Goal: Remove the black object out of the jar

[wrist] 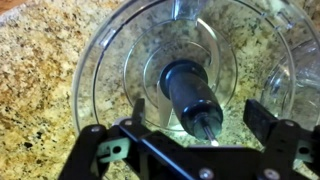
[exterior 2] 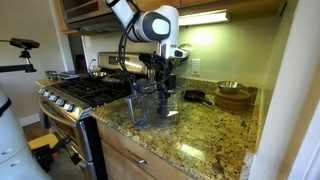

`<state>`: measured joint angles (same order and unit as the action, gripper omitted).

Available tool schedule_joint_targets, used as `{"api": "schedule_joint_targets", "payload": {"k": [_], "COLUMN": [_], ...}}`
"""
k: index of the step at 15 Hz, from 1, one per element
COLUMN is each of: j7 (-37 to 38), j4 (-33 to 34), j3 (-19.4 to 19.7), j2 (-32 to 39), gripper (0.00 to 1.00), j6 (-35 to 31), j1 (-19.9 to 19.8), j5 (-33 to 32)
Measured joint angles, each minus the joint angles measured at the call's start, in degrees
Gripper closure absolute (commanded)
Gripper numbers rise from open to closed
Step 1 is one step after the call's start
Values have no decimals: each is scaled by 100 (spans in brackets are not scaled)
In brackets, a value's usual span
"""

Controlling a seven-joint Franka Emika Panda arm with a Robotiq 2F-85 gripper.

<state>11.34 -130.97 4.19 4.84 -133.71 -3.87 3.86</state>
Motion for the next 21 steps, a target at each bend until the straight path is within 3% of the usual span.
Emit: {"api": "schedule_joint_targets", "payload": {"k": [8, 21], "j7": [-22, -32], "j4": [0, 5], "j3": [2, -8], "j2": [11, -285], "gripper": [80, 81], "j6": [0, 246], "j1": [0, 3], "j5": [127, 75]}}
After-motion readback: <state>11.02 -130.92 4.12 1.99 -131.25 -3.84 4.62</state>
